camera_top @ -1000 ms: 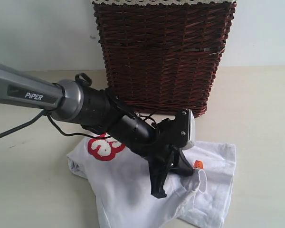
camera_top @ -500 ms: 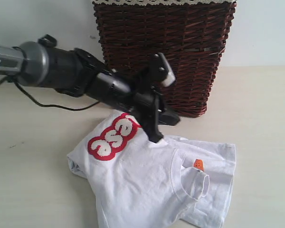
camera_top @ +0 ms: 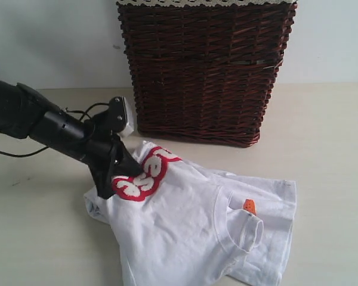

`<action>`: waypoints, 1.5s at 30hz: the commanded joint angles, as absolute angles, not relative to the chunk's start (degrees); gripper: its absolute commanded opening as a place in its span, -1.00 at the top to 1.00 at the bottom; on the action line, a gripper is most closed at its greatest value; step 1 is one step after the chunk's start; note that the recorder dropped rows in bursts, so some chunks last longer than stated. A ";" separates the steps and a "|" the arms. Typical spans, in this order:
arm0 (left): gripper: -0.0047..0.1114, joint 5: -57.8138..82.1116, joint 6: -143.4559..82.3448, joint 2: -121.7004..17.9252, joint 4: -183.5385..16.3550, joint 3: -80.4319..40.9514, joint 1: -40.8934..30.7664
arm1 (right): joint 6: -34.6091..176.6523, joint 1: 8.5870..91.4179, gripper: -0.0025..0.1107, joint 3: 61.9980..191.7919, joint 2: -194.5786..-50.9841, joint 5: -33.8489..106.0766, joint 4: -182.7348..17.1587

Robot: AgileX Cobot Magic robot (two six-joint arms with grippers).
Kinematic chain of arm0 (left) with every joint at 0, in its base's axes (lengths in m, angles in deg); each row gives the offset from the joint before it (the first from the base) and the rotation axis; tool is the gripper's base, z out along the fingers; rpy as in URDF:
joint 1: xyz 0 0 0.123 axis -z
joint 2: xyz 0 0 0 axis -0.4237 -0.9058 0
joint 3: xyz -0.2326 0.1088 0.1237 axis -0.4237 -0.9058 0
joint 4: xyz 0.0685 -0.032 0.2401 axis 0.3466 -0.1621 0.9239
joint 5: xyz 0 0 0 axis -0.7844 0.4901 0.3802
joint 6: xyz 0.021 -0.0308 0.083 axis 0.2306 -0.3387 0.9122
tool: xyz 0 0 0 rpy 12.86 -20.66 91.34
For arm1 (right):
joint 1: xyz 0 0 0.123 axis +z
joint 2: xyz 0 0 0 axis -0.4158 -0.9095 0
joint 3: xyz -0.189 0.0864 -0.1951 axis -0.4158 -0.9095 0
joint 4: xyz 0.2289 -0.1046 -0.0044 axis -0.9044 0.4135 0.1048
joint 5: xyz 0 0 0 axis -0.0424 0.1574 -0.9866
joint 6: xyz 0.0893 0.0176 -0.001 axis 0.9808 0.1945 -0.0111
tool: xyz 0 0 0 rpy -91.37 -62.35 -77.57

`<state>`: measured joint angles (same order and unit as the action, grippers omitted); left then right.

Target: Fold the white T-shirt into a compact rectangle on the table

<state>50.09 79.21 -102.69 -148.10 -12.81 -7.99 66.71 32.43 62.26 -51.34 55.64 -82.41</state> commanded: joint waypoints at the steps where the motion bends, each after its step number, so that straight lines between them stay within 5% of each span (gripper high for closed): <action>1: 0.92 49.64 80.03 -103.77 -139.77 -16.54 -7.85 | 66.47 32.11 0.10 62.00 -50.98 54.89 -82.44; 17: 0.92 49.24 80.68 -91.43 -131.03 -35.60 -16.86 | 66.47 32.11 0.10 62.00 -50.98 54.89 -82.44; 27: 0.92 49.87 80.45 -80.51 -155.86 -31.35 -18.28 | 66.47 32.11 0.10 62.00 -50.98 54.89 -82.44; 29: 0.92 35.04 74.46 -70.43 -183.54 -28.15 -20.34 | 66.47 32.11 0.10 62.00 -50.98 54.89 -82.44; 35: 0.92 12.15 57.53 -42.17 -183.54 -34.92 -27.97 | 66.47 32.11 0.10 62.00 -50.98 54.89 -82.44; 45: 0.92 19.54 57.69 3.75 -183.54 -70.91 -25.82 | 66.47 32.11 0.10 62.00 -50.98 54.89 -82.44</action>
<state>16.21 58.06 0.50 -183.25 -65.22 -26.18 66.71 32.43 62.26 -51.34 55.64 -82.41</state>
